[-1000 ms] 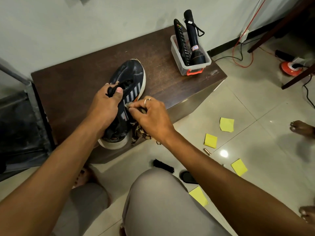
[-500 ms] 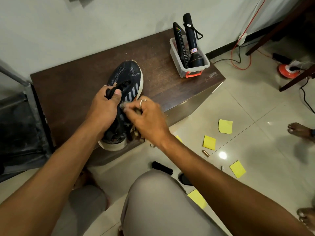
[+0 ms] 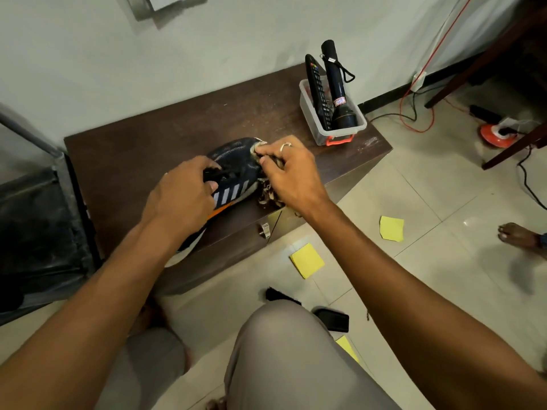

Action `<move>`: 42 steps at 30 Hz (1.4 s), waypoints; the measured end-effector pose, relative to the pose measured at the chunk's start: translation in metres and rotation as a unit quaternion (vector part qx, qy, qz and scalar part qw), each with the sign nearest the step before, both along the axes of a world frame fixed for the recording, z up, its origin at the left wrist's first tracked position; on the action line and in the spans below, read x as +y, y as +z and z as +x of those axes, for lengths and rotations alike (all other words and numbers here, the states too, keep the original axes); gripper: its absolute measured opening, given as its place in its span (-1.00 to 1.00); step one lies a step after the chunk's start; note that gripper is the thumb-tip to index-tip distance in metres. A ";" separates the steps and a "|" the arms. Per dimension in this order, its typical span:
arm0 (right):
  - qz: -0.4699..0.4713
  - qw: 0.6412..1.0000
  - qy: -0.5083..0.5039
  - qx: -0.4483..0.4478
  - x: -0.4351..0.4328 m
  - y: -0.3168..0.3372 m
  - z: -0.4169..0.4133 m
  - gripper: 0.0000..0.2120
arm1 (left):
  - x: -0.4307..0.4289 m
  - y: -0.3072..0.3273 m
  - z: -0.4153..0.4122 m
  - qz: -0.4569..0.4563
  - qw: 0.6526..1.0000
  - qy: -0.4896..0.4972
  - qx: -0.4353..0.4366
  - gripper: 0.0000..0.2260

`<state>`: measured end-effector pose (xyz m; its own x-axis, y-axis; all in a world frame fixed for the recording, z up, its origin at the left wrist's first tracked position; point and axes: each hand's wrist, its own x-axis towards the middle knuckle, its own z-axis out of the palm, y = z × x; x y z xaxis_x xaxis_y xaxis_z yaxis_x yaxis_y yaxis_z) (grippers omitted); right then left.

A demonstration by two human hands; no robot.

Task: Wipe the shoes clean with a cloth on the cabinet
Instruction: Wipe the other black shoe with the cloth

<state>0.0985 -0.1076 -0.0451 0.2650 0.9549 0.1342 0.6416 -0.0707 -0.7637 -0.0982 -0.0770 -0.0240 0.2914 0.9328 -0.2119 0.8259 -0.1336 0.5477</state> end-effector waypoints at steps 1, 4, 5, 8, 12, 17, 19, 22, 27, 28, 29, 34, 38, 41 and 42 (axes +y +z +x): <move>-0.017 0.999 0.018 -0.020 0.001 -0.002 -0.001 -0.79 | -0.004 -0.002 0.001 0.021 1.000 -0.021 0.001 -0.61; -0.032 0.995 0.063 -0.074 -0.004 -0.008 -0.009 -0.81 | -0.010 -0.007 0.003 0.042 0.996 -0.072 0.036 -0.49; -0.030 0.991 0.090 -0.095 -0.008 -0.010 -0.011 -0.81 | -0.009 -0.008 0.003 0.036 0.995 -0.080 0.049 -0.47; -0.038 0.980 0.132 -0.146 -0.009 -0.007 -0.004 -0.81 | -0.006 -0.014 0.004 0.021 0.994 -0.091 0.063 -0.48; -0.086 0.979 0.049 -0.177 0.012 0.003 0.004 -0.81 | -0.004 -0.015 0.005 0.023 0.993 -0.095 0.065 -0.50; -0.098 0.971 0.123 -0.178 -0.004 0.009 -0.007 -0.80 | -0.004 -0.019 0.006 0.033 0.992 -0.096 0.074 -0.49; -0.116 0.968 0.071 -0.212 0.010 0.014 0.002 -0.79 | -0.003 -0.020 0.005 0.025 0.992 -0.102 0.070 -0.49; -0.121 0.964 0.067 -0.228 0.020 0.013 -0.004 -0.79 | -0.002 -0.022 0.004 0.028 0.991 -0.105 0.072 -0.48; -0.144 0.956 0.122 -0.225 0.023 0.018 -0.007 -0.80 | -0.001 -0.025 0.004 0.038 0.990 -0.112 0.083 -0.47; -0.141 0.954 0.105 -0.241 0.029 0.020 -0.005 -0.80 | -0.001 -0.025 0.004 0.038 0.990 -0.112 0.081 -0.47; -0.137 0.952 0.098 -0.255 0.034 0.021 -0.005 -0.80 | -0.002 -0.025 0.004 0.038 0.990 -0.111 0.080 -0.47; -0.155 0.963 0.145 -0.165 0.020 0.018 -0.014 -0.83 | -0.003 -0.024 0.006 0.041 0.991 -0.105 0.079 -0.52; -0.117 0.981 0.037 -0.151 0.015 0.004 -0.010 -0.81 | -0.002 -0.021 0.007 0.020 0.993 -0.097 0.060 -0.57; -0.015 0.995 -0.026 -0.091 -0.019 -0.019 -0.037 -0.78 | -0.001 -0.020 0.008 0.005 0.995 -0.091 0.050 -0.58; 0.018 0.998 -0.024 -0.046 -0.035 -0.027 -0.046 -0.79 | -0.001 -0.020 0.007 0.000 0.995 -0.088 0.047 -0.58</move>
<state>0.0524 -0.1422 -0.0717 0.2958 0.9354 0.1937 0.7063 -0.0776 -0.7037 -0.0908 -0.0783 -0.0436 0.4299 0.8688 -0.2457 0.8369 -0.2814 0.4695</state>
